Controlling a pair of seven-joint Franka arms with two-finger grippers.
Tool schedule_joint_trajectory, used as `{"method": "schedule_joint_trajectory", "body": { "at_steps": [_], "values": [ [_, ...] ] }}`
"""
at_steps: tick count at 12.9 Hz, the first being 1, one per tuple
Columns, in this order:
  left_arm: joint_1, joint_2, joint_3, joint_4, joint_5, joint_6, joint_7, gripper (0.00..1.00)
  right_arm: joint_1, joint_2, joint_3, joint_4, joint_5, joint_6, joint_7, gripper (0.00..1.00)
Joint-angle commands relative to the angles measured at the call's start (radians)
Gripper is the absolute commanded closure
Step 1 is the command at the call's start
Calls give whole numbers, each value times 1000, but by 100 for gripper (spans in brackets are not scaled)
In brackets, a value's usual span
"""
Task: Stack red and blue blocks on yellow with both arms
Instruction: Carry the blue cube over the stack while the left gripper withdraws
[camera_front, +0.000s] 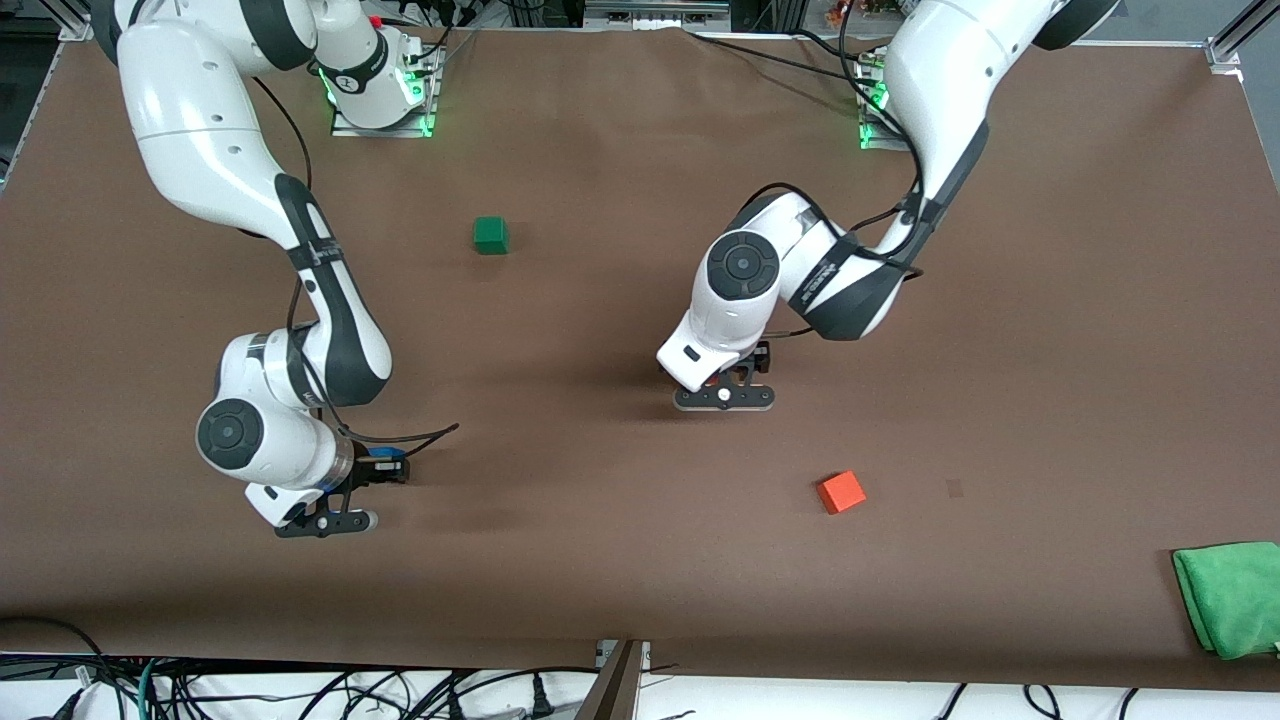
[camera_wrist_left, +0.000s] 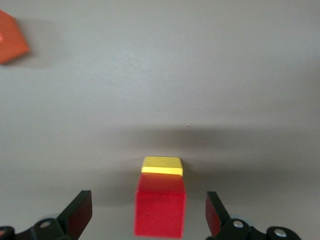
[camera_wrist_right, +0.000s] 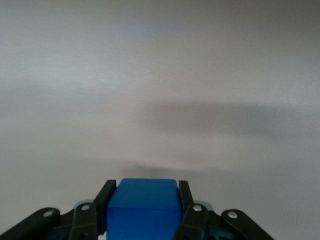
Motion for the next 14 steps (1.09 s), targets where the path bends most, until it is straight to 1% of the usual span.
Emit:
{"method": "schedule_joint_trajectory", "body": {
  "at_steps": [1,2,4,5,6,7,9,10,11,12,13,14],
  "values": [
    [69,-71,2,51,-16,-127,7,0,42,-48,7,82,14,-154,59,66],
    [103,-105,-1,51,-17,-153,39,0,74,-50,6,108,13,-195,120,66],
    [187,-173,-6,54,-40,-239,184,0,157,-50,6,148,13,-232,307,64],
    [244,-202,-6,70,-85,-288,287,0,205,-50,4,152,13,-238,390,64],
    [306,-220,-4,109,-138,-341,391,0,254,-50,4,165,13,-240,483,64],
    [363,-236,-3,141,-171,-412,479,0,313,-49,4,174,13,-236,589,64],
    [457,-254,-3,206,-172,-548,623,0,451,-36,-1,226,7,-173,828,64],
    [492,-268,-1,220,-171,-592,679,0,513,-26,-7,226,4,-139,919,63],
    [521,-283,2,220,-168,-615,726,0,568,-13,-11,231,-3,-113,987,63],
    [546,-323,3,208,-174,-641,769,0,617,-3,-26,231,-12,-90,1044,62],
    [558,-369,8,177,-169,-671,792,0,665,5,-46,231,-21,-65,1072,61],
    [559,-423,25,131,-169,-675,796,0,700,10,-69,231,-22,-36,1079,60]
  ]
}}
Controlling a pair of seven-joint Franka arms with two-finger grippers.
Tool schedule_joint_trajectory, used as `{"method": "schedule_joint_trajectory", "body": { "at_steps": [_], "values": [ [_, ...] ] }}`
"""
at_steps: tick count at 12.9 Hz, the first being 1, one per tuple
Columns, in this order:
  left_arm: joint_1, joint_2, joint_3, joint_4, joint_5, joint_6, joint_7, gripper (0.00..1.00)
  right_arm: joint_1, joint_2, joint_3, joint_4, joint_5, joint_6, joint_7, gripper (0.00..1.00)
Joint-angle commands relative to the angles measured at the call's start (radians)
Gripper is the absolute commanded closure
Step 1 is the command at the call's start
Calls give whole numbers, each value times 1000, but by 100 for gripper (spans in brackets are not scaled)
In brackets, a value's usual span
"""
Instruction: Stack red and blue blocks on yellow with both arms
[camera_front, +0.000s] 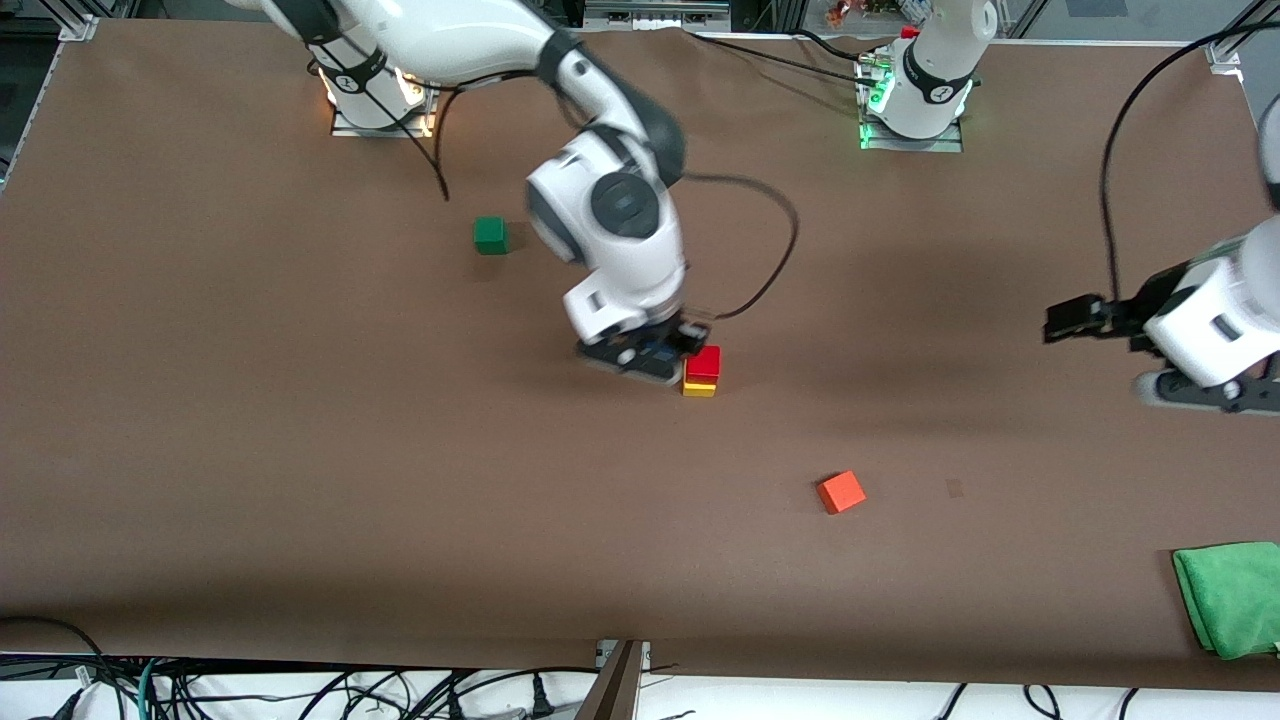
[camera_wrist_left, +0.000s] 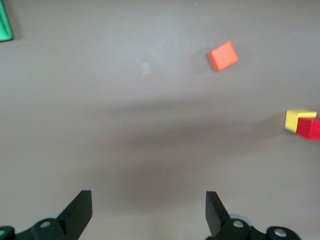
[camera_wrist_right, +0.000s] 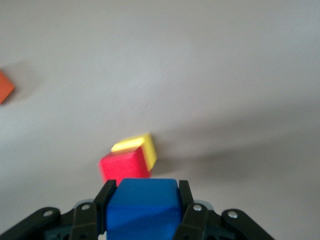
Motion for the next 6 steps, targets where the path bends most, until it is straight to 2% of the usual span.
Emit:
{"method": "schedule_joint_trajectory", "body": {
  "at_steps": [1,3,4,5,6],
  "values": [
    [-18,-162,70,-140,-28,-19,39,0,66,56,-68,47,-11,70,44,60],
    [-110,-236,194,-234,-64,7,37,0,66,76,-73,47,-10,148,44,60],
    [-136,-271,232,-295,-94,39,35,0,66,82,-73,47,-11,171,42,60],
    [-136,-309,239,-356,-104,79,26,0,66,88,-75,47,-14,176,42,59],
    [-136,-307,239,-361,-105,81,23,0,67,94,-73,47,-41,176,41,59]
  ]
}}
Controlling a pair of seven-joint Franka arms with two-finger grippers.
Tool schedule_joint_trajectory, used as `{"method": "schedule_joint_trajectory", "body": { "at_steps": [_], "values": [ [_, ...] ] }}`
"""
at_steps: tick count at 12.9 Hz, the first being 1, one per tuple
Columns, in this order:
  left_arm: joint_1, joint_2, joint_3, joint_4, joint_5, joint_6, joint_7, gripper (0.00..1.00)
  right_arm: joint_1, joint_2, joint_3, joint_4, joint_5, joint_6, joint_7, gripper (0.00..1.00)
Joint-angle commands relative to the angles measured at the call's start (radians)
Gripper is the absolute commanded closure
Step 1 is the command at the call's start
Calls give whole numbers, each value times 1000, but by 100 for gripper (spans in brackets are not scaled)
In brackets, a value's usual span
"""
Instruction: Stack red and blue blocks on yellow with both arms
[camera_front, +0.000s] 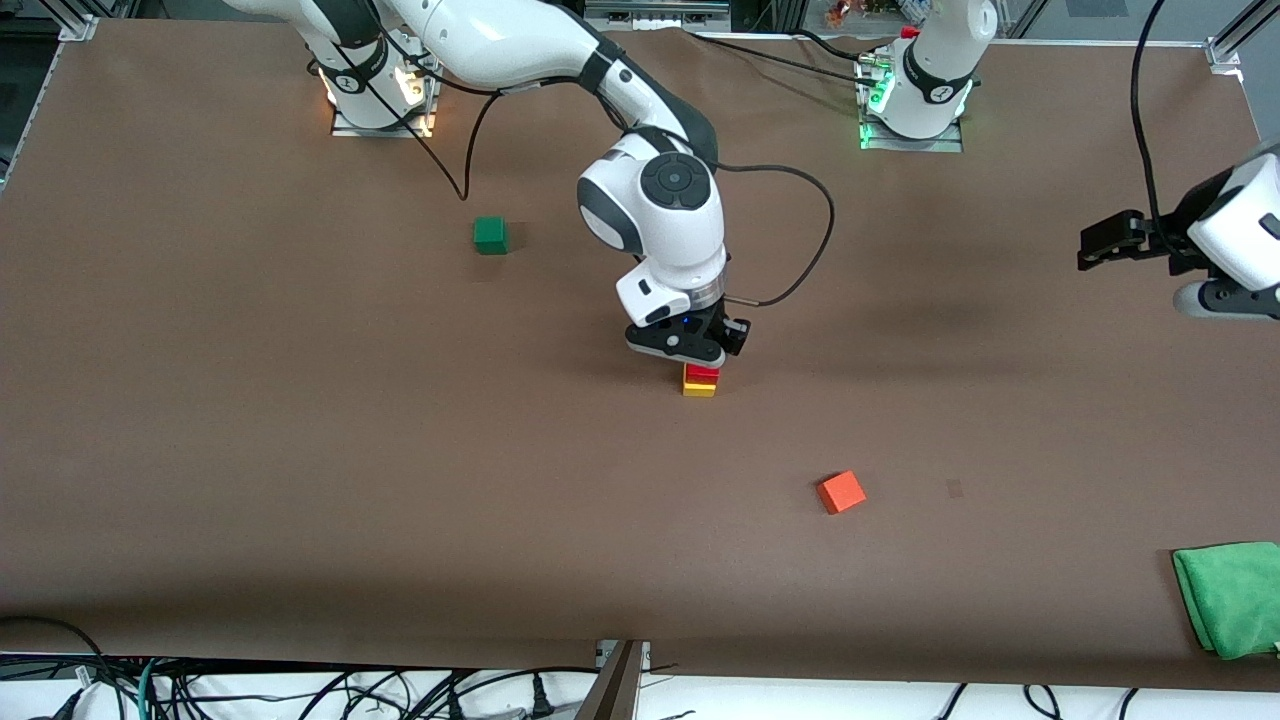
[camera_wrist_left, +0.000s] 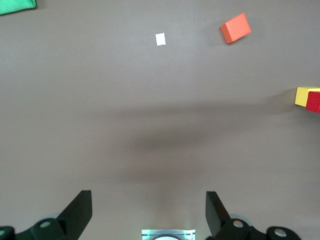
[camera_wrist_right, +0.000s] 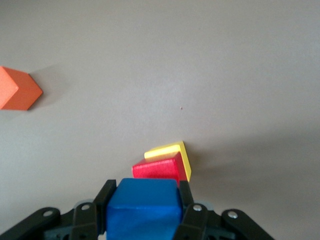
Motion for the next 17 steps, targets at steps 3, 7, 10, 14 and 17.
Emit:
{"method": "schedule_joint_trajectory", "body": {
  "at_steps": [3,7,10,14,17],
  "values": [
    [-7,-43,25,-87,-24,60,11,0,3,35,3,45,-77,0,0,56],
    [-12,27,25,29,-15,43,11,0,12,46,3,45,-77,1,8,48],
    [-3,29,28,30,-20,35,10,0,15,46,3,44,-77,7,9,38],
    [-18,29,27,31,-11,34,11,0,13,39,2,45,-69,1,9,0],
    [-17,29,27,31,-11,32,11,0,-17,-2,8,48,-48,-80,0,0]
  ]
}}
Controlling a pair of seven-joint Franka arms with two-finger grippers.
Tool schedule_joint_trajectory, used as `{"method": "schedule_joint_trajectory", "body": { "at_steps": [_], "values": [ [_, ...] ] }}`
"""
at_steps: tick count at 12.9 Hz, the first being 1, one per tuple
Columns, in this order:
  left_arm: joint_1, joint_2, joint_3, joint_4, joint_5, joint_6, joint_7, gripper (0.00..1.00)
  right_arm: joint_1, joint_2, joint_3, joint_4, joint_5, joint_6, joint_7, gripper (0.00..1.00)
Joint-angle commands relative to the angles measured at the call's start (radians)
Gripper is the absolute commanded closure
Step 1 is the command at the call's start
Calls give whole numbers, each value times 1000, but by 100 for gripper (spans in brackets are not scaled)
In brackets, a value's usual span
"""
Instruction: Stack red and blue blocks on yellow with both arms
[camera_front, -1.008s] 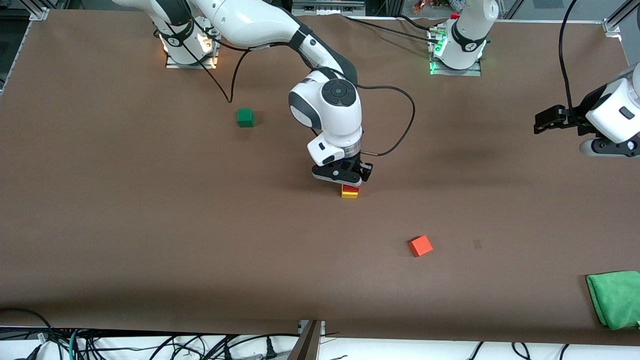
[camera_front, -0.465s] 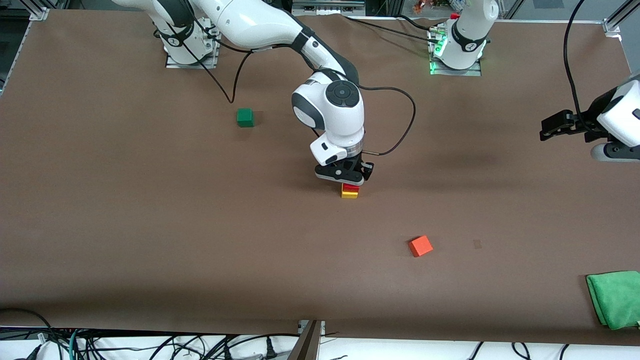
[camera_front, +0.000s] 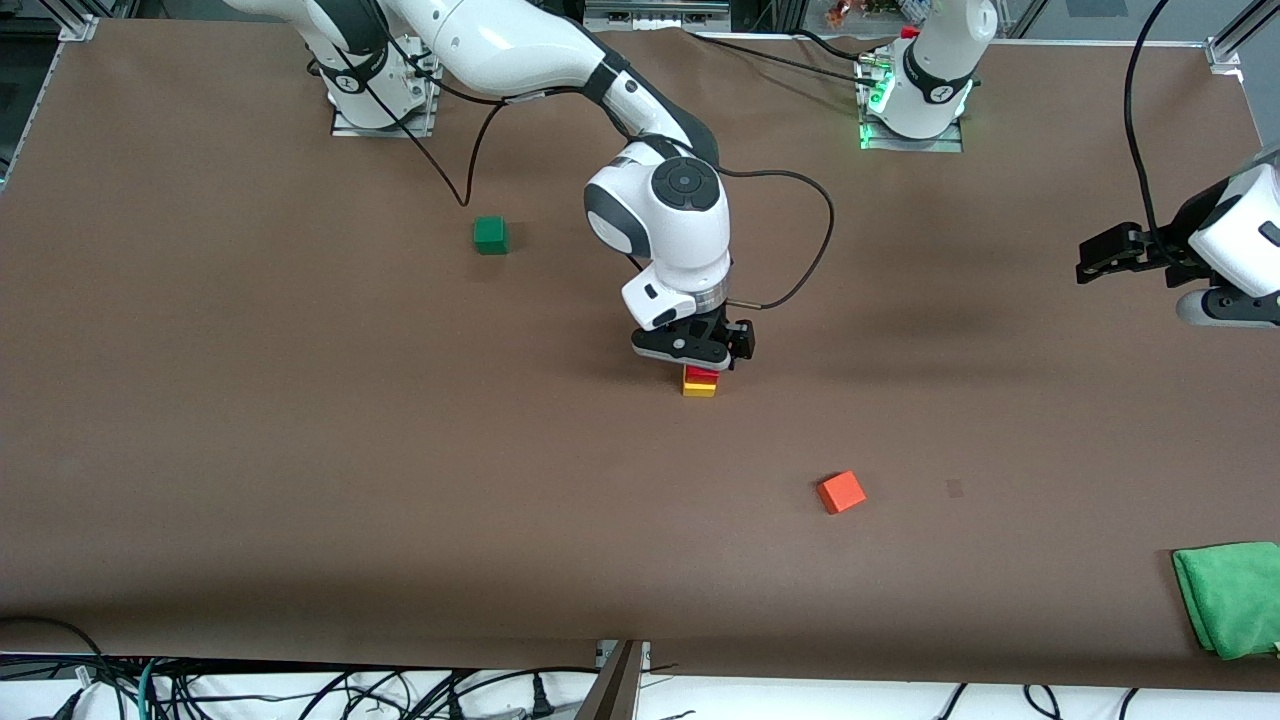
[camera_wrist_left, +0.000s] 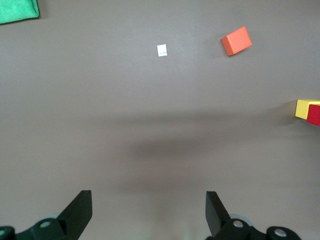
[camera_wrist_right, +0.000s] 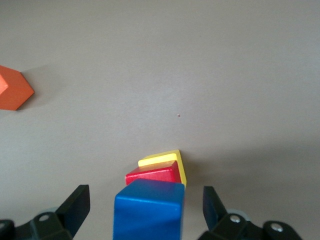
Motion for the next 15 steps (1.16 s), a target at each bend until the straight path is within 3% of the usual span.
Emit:
{"method": "schedule_joint_trajectory", "body": {
  "at_steps": [1,5,8,9,11,13,15],
  "values": [
    [-4,18,2,38,-5,-25,11,0,-55,-68,14,28,29,-106,-5,0],
    [-3,19,1,38,-7,-25,-2,0,-176,-244,5,8,54,-263,-95,0],
    [-3,18,-2,38,-8,-23,-64,0,-345,-368,2,-56,209,-410,-368,0],
    [-1,19,-2,38,-8,-23,-62,0,-409,-429,1,-108,259,-450,-464,0],
    [0,18,-1,38,-7,-23,-59,0,-503,-628,-18,-309,259,-517,-641,0],
    [2,18,-1,39,-8,-23,-58,0,-505,-808,-122,-521,253,-519,-804,0],
    [-1,18,-1,39,-8,-23,-58,0,-505,-926,-189,-642,229,-521,-916,0]
  ]
}}
